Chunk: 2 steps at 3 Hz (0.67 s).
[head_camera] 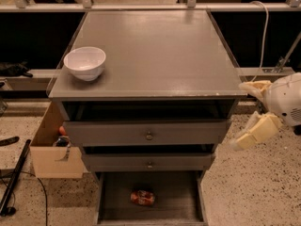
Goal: Pick coke can from bottom drawer and place on counter
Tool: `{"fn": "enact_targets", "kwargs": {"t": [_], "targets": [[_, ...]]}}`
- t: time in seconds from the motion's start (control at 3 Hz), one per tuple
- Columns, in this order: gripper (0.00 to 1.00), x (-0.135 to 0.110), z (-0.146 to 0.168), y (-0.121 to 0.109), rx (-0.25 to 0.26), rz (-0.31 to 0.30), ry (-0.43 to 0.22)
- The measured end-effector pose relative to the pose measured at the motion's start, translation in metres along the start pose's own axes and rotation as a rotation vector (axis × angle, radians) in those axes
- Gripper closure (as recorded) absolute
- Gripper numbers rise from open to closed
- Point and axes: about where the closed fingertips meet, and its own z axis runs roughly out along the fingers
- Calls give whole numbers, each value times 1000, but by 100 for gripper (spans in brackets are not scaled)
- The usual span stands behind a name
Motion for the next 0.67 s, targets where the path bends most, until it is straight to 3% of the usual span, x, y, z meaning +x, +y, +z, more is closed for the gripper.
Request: {"fn": "enact_targets", "kwargs": {"t": [0.33, 0.67], "targets": [[0, 0, 0, 0, 0, 0, 0], [0, 12, 21, 6, 14, 52, -29]]}}
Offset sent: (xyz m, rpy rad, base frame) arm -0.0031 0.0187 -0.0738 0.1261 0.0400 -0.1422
